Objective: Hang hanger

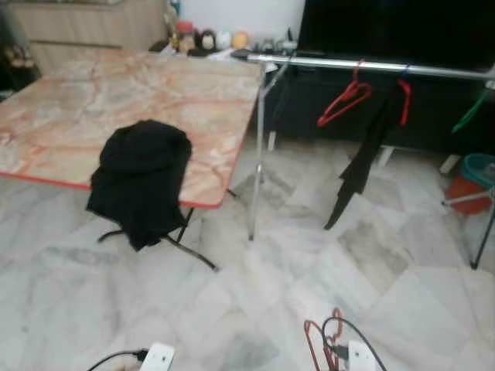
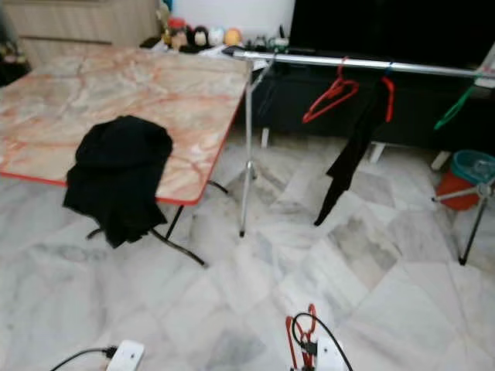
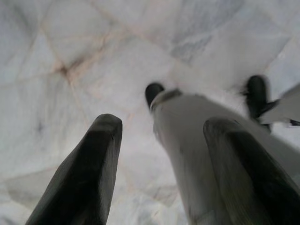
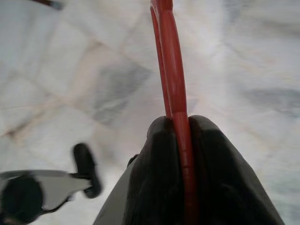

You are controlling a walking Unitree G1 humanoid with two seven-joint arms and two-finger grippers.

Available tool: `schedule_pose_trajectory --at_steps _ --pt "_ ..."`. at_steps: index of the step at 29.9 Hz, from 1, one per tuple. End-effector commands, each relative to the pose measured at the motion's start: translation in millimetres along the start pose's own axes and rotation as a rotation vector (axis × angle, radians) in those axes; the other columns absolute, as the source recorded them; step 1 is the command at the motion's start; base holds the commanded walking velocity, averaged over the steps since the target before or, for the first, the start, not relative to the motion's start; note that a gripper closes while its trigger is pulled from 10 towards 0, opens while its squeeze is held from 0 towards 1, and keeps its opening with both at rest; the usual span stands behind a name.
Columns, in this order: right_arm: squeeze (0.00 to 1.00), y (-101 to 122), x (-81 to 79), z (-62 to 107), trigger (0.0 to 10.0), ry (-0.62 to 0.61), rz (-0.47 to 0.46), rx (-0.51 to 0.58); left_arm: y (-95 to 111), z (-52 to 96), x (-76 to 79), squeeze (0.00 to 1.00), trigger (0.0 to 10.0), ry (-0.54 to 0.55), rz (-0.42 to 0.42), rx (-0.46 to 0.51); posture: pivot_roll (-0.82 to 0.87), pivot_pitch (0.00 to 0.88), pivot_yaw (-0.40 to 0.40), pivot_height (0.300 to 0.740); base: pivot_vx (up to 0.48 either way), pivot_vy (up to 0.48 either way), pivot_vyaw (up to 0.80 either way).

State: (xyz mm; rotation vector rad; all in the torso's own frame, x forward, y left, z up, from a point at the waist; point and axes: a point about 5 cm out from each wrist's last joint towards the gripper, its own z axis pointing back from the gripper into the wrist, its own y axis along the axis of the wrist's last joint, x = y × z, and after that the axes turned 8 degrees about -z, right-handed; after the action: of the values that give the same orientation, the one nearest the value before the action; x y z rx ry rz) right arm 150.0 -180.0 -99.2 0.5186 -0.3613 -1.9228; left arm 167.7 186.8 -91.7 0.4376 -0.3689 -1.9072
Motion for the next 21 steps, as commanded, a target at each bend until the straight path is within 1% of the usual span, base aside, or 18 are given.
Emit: schedule_pose_trajectory --at_steps 1,5,6,8,10,12,15,16,17,19,20,21 --pt "0.0 -5 -4.5 0.2 10.0 0.002 -0.015 -0.005 1 -1.0 6.4 0.0 10.0 -0.016 -0.003 -0.006 0.03 0.025 -0.033 0.74 0.0 -0.3 0.0" --pt "0.0 -6 -7.4 -0.2 10.0 0.004 -0.023 -0.001 5 -1.8 8.4 0.0 10.0 -0.019 -0.006 -0.002 0.03 0.034 -0.036 0.74 0.0 -0.3 0.0" --pt "0.0 -6 -9.4 -0.4 10.0 0.006 -0.016 0.0 10 -2.8 11.5 0.0 10.0 -0.022 -0.007 0.004 0.03 0.036 -0.037 0.74 0.0 -0.3 0.0" --pt "0.0 -6 -10.0 -0.4 10.0 0.007 -0.014 0.002 14 -3.5 14.0 0.0 10.0 -0.023 -0.007 0.009 0.03 0.037 -0.039 0.74 0.0 -0.281 0.0" --pt "0.0 -6 -8.3 0.0 10.0 0.007 -0.01 0.004 17 -4.1 16.4 0.0 10.0 -0.026 0.003 0.015 0.03 0.038 -0.039 0.74 0.0 0.0 0.0" --pt "0.0 -6 -4.6 0.5 10.0 0.006 -0.007 0.007 10 -2.9 12.8 0.0 10.0 -0.024 -0.001 0.007 0.03 0.046 -0.038 0.74 0.0 0.0 0.0" --pt "0.0 -7 -0.7 1.3 10.0 0.004 -0.009 0.007 8 -2.6 12.1 0.0 10.0 -0.021 0.002 0.006 0.03 0.051 -0.037 0.74 0.0 0.0 0.0" --pt "0.0 -7 2.0 1.9 10.0 0.002 -0.008 0.006 9 -2.7 12.5 0.0 10.0 -0.02 0.009 0.008 0.03 0.051 -0.037 0.74 0.0 0.0 0.0" --pt "0.0 -8 8.8 3.2 10.0 -0.003 -0.008 0.006 9 -2.9 13.6 0.0 10.0 -0.018 0.017 0.011 0.03 0.059 -0.037 0.74 0.0 0.0 0.0" --pt "0.0 -8 11.5 3.8 10.0 -0.005 -0.008 0.007 10 -3.0 13.9 0.0 10.0 -0.018 0.018 0.011 0.03 0.06 -0.036 0.74 0.0 0.0 0.0" --pt "0.0 -7 26.7 6.9 10.0 -0.019 -0.014 0.012 7 -2.5 13.2 0.0 10.0 -0.021 0.014 0.005 0.03 0.066 -0.036 0.74 0.0 0.0 0.0" --pt "0.0 -7 35.2 9.0 10.0 -0.026 -0.019 0.016 5 -2.2 12.6 0.0 10.0 -0.023 0.014 0.003 0.03 0.073 -0.034 0.74 0.0 0.0 0.0"
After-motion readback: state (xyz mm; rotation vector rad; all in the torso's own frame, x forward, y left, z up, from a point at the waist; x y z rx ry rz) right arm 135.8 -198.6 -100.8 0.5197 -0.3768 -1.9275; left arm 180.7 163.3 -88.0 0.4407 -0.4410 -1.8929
